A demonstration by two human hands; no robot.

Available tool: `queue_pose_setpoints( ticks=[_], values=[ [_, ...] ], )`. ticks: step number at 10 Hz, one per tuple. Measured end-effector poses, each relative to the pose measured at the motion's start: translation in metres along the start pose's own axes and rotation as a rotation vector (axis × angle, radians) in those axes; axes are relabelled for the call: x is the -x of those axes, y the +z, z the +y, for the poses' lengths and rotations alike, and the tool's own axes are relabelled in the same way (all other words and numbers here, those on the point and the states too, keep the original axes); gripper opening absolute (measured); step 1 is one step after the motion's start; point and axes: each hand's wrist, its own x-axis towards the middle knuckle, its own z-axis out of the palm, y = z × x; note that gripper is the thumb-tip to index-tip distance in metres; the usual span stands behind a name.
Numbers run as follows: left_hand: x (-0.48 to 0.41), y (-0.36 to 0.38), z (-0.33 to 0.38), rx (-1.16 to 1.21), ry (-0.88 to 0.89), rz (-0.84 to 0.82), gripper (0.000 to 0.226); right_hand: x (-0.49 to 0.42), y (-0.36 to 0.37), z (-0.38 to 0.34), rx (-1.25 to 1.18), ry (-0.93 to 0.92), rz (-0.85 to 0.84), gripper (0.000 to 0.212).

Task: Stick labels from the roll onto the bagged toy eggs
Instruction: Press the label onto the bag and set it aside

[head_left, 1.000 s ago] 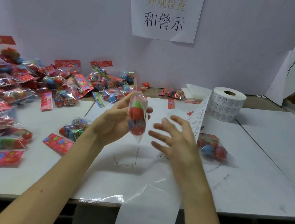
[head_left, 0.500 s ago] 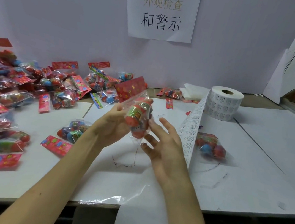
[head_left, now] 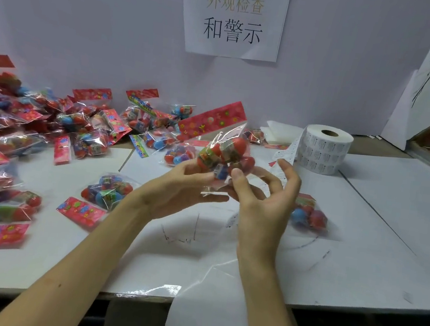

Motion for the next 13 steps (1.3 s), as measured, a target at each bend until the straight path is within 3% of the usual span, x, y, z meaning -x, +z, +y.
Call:
queue_pose_setpoints(
  ticks=[1,2,3,4,8,13],
  values=[
    [0.004,0.010,0.010,0.074,0.034,-0.017,0.054,0.000,0.000,0.002,0.012,0.005,-0.038,0.051],
    [0.005,0.008,0.012,0.154,0.042,0.057,0.021,-0.009,-0.008,0.000,0.002,-0.007,-0.022,0.029],
    [0.005,0.008,0.014,0.163,0.054,0.085,0.024,-0.014,-0.014,-0.003,-0.079,0.104,-0.154,0.010],
    [0.003,0.011,0.013,0.116,0.037,0.109,0.031,-0.012,-0.013,0.004,-0.033,0.134,-0.185,0.015],
    [0.001,0.021,0.004,0.016,0.023,0.089,0.052,-0.009,-0.009,0.016,0.030,0.134,-0.102,0.010],
    [0.001,0.023,0.003,-0.030,0.014,0.030,0.038,-0.010,-0.010,0.019,0.062,0.154,-0.090,0.009]
  ],
)
